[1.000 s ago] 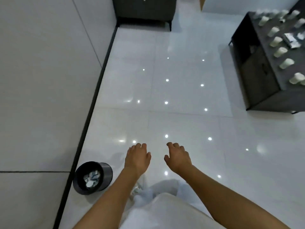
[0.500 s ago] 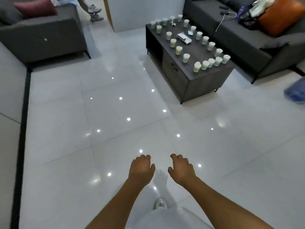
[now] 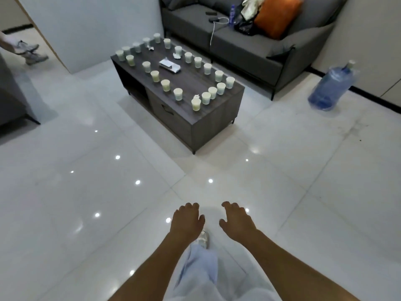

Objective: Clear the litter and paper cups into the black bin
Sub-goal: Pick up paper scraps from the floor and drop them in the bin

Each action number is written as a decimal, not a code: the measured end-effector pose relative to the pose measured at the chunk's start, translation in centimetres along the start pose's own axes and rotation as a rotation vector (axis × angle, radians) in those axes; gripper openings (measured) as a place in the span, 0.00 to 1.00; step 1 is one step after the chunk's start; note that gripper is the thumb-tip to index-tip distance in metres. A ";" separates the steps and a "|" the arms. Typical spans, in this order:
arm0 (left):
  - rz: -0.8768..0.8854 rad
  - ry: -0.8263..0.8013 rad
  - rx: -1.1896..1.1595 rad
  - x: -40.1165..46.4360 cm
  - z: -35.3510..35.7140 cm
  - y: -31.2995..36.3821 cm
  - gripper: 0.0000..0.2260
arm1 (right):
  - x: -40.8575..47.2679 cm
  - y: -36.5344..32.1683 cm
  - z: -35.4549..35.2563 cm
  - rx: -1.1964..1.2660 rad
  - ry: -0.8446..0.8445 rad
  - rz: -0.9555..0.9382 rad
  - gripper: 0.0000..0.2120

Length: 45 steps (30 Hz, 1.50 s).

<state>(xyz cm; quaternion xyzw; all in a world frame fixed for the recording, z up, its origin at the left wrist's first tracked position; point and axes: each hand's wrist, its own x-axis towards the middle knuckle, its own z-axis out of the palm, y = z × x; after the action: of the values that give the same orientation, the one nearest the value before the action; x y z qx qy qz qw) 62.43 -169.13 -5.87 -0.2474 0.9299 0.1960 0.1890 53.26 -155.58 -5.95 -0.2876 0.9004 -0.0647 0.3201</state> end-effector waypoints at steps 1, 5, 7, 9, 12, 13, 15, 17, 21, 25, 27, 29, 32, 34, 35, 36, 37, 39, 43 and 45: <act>0.021 0.002 0.000 2.1 -1.0 0.5 0.18 | 1.6 0.3 -1.2 0.013 0.008 0.013 0.24; 0.072 0.001 0.003 9.8 -5.0 2.2 0.18 | 7.6 1.3 -6.4 0.060 0.038 0.075 0.25; 0.100 0.006 0.024 13.5 -7.0 3.1 0.18 | 10.4 2.0 -8.9 0.083 0.066 0.096 0.25; 0.124 0.006 0.040 17.0 -8.7 4.2 0.18 | 12.7 3.0 -11.0 0.106 0.081 0.108 0.25; 0.152 -0.036 0.069 21.5 -10.6 6.4 0.18 | 15.7 5.2 -13.7 0.101 0.077 0.136 0.24; 0.160 -0.050 0.078 23.1 -11.1 7.3 0.18 | 16.9 6.1 -14.7 0.095 0.071 0.145 0.25; 0.170 -0.067 0.086 26.5 -12.0 9.3 0.18 | 19.4 8.1 -17.0 0.092 0.061 0.156 0.25; 0.178 -0.063 0.088 30.2 -12.8 11.8 0.18 | 22.3 10.5 -19.5 0.091 0.070 0.158 0.24; 0.164 -0.070 0.079 37.8 -14.4 17.7 0.18 | 28.4 15.8 -25.5 0.098 0.093 0.141 0.24; 0.138 -0.074 0.067 44.8 -16.8 23.7 0.20 | 33.6 21.3 -32.0 0.109 0.085 0.140 0.23; 0.130 -0.072 0.056 47.9 -18.1 26.5 0.20 | 36.1 23.8 -34.9 0.122 0.087 0.143 0.24; 0.132 -0.073 0.047 50.9 -19.3 29.1 0.19 | 38.5 26.0 -37.7 0.130 0.094 0.145 0.24; 0.150 -0.098 0.023 54.7 -20.6 32.0 0.20 | 42.0 28.4 -41.2 0.143 0.086 0.150 0.24; 0.142 -0.098 0.003 57.8 -21.7 33.5 0.19 | 44.8 29.8 -43.2 0.135 0.072 0.141 0.24; 0.132 -0.098 -0.006 59.5 -22.2 34.2 0.19 | 46.3 30.3 -44.3 0.128 0.064 0.136 0.25; 0.125 -0.099 -0.008 61.3 -22.8 34.8 0.19 | 47.9 30.8 -45.4 0.122 0.056 0.131 0.25; 0.121 -0.102 0.003 63.2 -23.4 35.3 0.19 | 49.5 31.3 -46.5 0.115 0.049 0.125 0.25; 0.107 -0.109 0.030 67.2 -24.6 36.2 0.19 | 53.1 32.0 -48.9 0.108 0.039 0.113 0.25; 0.090 -0.110 0.030 76.1 -27.6 38.0 0.19 | 60.7 33.2 -54.2 0.096 0.037 0.079 0.25; 0.089 -0.120 0.026 80.0 -29.3 39.1 0.19 | 64.1 33.9 -56.9 0.097 0.041 0.079 0.25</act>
<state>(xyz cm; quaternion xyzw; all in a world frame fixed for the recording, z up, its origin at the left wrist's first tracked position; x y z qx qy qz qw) -30.41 -182.15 -6.23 -0.1912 0.9294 0.2066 0.2389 -38.12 -167.24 -5.93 -0.2345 0.9132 -0.1015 0.3173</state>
